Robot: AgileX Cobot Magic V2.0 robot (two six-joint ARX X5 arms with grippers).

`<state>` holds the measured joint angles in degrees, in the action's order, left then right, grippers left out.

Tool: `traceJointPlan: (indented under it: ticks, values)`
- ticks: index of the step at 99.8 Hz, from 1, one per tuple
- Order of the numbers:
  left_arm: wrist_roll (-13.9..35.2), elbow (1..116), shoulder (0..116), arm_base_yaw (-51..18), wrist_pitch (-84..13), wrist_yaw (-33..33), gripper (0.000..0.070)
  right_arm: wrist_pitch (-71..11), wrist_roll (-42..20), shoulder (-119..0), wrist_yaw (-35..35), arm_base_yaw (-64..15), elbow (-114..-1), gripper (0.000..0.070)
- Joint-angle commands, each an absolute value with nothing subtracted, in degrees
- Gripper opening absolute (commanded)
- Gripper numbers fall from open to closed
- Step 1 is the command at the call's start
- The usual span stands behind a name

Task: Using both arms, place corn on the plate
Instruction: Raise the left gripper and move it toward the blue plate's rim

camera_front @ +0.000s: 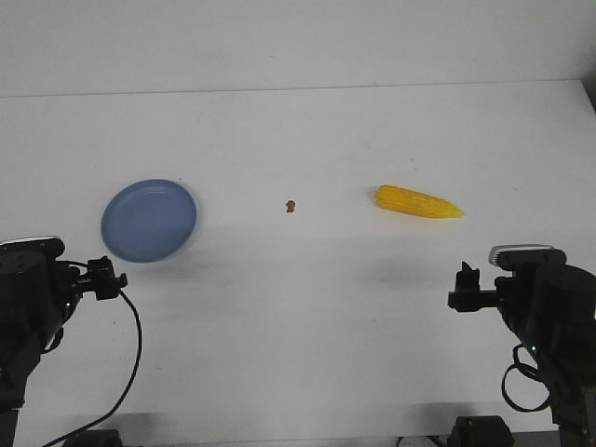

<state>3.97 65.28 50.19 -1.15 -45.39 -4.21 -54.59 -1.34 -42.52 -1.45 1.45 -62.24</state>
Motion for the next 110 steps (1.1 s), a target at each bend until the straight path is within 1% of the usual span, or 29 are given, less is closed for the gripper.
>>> traceJointPlan:
  ticks: [1, 25, 43, 58, 67, 89, 110]
  values:
    - [3.99, 66.35, 50.5, -1.08, -44.91, -4.29, 0.0475, -54.22, -2.2, -42.74, -1.48, 1.48, -63.11, 0.0608]
    - [4.12, 66.35, 51.09, -1.08, -43.9, -4.27, 0.0475, -54.15, -2.2, -42.74, -1.48, 1.48, -63.11, 0.0608]
    - [5.39, 66.39, 55.46, -0.71, -42.35, -4.27, 0.0474, -54.04, -2.2, -42.74, -1.48, 1.48, -63.11, 0.0608]
    - [6.26, 66.57, 61.76, 1.19, -38.76, -3.79, 0.0474, -54.06, -2.2, -42.74, -1.48, 1.48, -63.11, 0.0608]
    - [7.03, 67.55, 66.72, 3.31, -36.8, -1.87, 0.0474, -54.06, -2.17, -42.74, -1.48, 1.48, -63.11, 0.0608]
    - [7.22, 73.03, 80.51, 7.94, -35.79, 1.52, 0.0474, -54.04, -2.15, -42.76, -1.45, 1.48, -63.11, 0.0608]
    - [6.94, 77.56, 90.56, 11.11, -33.56, 1.58, 0.0474, -54.06, -2.15, -42.74, -1.48, 1.48, -63.11, 0.0608]
